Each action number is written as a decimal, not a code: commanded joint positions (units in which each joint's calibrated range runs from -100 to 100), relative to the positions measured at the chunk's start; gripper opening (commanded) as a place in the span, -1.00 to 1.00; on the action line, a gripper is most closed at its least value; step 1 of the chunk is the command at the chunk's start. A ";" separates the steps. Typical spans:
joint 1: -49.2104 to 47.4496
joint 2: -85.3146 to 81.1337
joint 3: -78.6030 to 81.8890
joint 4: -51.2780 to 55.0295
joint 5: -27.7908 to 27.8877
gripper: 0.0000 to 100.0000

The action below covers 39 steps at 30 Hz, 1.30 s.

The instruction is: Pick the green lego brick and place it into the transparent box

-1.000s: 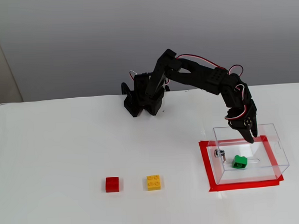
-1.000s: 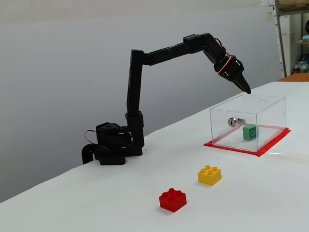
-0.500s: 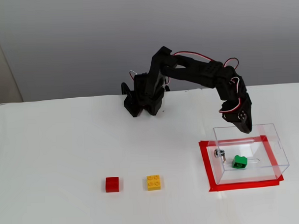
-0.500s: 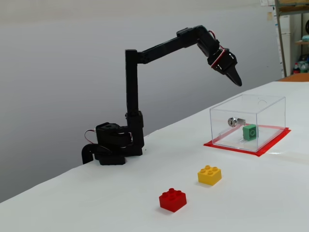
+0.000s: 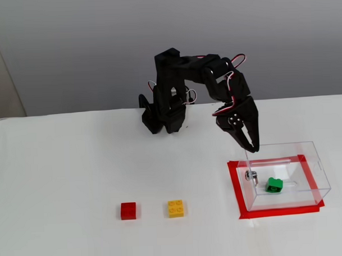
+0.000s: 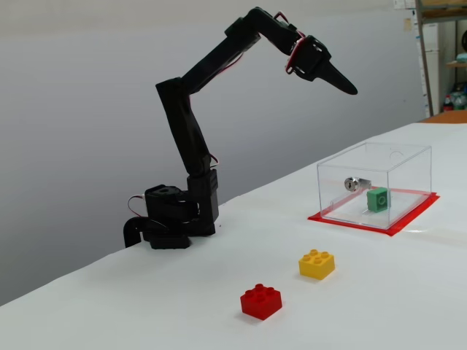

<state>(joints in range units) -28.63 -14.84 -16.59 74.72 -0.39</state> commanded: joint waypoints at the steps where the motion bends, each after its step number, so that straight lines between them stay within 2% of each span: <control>1: 5.90 -6.67 5.02 0.30 -0.24 -0.97; 12: 22.68 -25.93 35.67 -0.48 -0.24 -0.97; 18: 28.82 -34.50 51.13 -0.48 -0.24 -0.97; 27: 33.77 -46.97 68.94 -0.48 0.13 -0.97; 39: 34.07 -68.87 87.84 -0.48 0.23 -0.97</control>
<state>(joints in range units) 4.81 -79.62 69.37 74.72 -0.34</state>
